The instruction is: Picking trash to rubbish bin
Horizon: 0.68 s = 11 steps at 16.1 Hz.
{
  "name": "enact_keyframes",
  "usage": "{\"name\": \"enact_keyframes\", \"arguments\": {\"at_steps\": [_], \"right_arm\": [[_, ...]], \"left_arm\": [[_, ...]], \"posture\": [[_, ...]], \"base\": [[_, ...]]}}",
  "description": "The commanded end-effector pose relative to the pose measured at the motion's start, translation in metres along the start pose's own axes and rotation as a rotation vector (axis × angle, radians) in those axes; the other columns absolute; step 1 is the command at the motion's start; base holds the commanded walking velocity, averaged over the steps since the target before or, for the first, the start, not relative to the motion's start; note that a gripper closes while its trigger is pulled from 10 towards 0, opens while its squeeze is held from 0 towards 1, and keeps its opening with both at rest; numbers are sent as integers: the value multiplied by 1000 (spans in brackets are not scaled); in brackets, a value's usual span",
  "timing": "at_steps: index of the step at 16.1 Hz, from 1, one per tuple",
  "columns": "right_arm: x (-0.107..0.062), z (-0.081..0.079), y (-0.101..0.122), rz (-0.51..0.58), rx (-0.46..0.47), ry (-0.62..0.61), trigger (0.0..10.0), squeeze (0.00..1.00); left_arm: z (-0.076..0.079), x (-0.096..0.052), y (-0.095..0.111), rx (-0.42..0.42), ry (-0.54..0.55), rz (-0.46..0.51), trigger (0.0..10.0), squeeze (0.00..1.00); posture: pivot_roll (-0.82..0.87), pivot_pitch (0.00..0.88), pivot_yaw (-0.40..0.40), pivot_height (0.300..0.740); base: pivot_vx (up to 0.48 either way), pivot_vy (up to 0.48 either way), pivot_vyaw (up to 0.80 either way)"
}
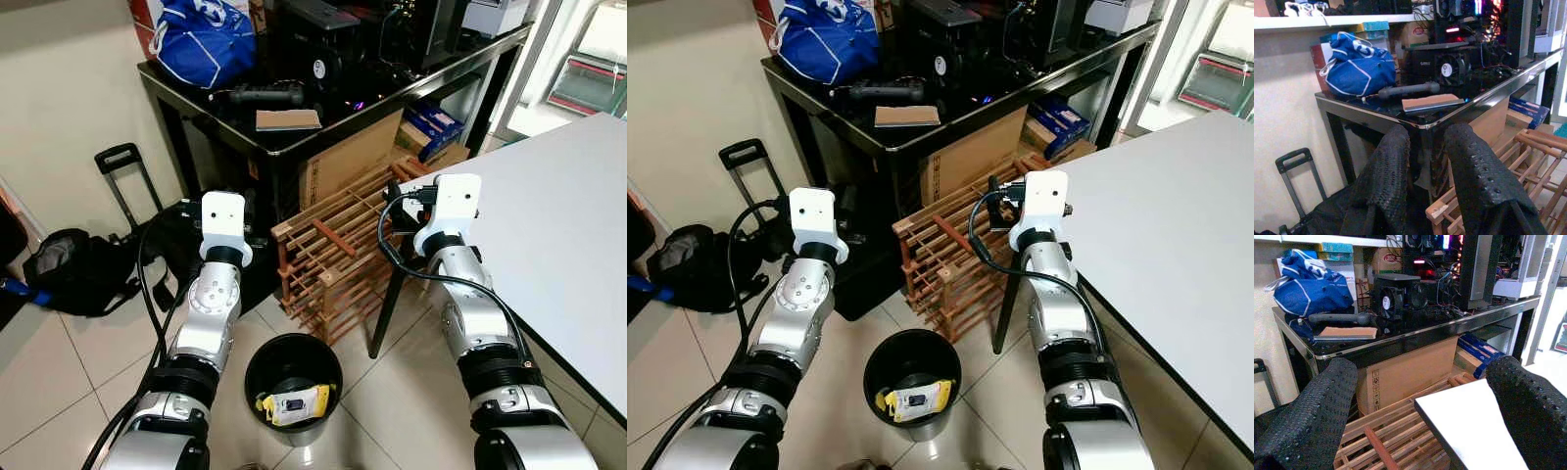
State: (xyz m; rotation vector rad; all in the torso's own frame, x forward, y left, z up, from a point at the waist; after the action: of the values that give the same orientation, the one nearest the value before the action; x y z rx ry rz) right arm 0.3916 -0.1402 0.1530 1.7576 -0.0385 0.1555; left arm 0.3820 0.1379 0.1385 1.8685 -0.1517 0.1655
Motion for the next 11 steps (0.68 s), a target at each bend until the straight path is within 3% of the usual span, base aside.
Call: {"name": "enact_keyframes", "arguments": {"at_steps": [1,7,8,9,11], "right_arm": [[4,-3,6,12,0,7,10000,0],[4,-3,6,12,0,7,10000,0],[4,-3,5,7,1,7,10000,0],[4,-3,7,20,16,8,10000,0],[4,-3,7,27,22,7,10000,0]], "left_arm": [[0,4,5,-5,1,15,10000,0],[0,4,5,-5,1,15,10000,0],[0,4,5,-5,1,16,10000,0],[1,4,6,-4,-9,20,10000,0],[3,4,7,-3,-16,22,10000,0]], "posture": [[-42,0,39,740],[-42,0,39,740],[0,0,0,740],[-41,0,42,740],[-42,0,43,740]], "base": [[0,0,0],[0,0,0],[0,0,0],[0,0,0],[0,0,0]]}}
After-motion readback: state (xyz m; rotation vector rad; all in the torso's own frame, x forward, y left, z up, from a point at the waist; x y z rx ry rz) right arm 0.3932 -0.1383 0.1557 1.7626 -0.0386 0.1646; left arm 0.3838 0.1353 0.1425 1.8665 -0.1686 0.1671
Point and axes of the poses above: a point about 5 cm out from each wrist's last joint towards the gripper, its own x axis pointing out of the wrist towards the gripper, its own y axis along the axis of the wrist's last joint, z = x × y, the point moved 3 cm from there along x, pointing out of the wrist towards the gripper, and after that the axes turned 11 degrees about x, right-handed, at the moved point
